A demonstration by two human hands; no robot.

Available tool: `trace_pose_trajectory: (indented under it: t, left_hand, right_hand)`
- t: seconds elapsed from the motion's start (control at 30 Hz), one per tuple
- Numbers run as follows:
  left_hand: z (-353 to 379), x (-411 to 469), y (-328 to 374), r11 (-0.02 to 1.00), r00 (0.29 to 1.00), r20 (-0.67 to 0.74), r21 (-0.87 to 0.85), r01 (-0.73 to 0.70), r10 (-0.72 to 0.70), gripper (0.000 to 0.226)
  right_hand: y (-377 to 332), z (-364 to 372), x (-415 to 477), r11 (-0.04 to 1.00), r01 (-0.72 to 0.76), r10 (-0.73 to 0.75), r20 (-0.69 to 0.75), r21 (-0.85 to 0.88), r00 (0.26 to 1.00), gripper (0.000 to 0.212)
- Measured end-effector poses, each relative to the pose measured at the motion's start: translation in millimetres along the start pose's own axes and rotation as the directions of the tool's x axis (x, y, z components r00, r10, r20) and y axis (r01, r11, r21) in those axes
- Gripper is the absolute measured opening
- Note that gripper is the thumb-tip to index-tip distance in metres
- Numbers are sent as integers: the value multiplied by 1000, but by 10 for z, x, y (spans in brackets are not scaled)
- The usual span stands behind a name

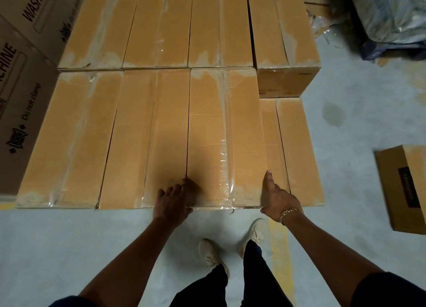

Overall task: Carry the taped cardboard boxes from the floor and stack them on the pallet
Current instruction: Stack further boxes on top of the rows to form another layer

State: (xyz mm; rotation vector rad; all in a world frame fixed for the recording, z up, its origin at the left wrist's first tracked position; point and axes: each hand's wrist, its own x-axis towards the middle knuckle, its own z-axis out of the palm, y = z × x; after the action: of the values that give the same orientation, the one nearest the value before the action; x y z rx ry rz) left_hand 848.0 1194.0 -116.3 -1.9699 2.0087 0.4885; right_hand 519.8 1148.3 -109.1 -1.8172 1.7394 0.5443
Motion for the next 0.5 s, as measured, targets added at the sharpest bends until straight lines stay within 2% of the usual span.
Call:
trace_pose_trajectory:
  t: [0.17,0.4,0.5]
  left_hand:
    - [-96,-79,-57,1000,999,29,20,-18,18,108]
    - [-193,-237,-41,994,996,-64,88,-59,64,93]
    - [-222,-308,11,995,994,-81,75,-71,77,93]
  right_hand:
    - [35,-66,-140,1000,-6,6,5,-3,1000,129]
    - [126,-111,-378,1000,-1,1,-26,2,1000,118]
    - [180,-84,-477,1000,-14,15,-36,24,999,115]
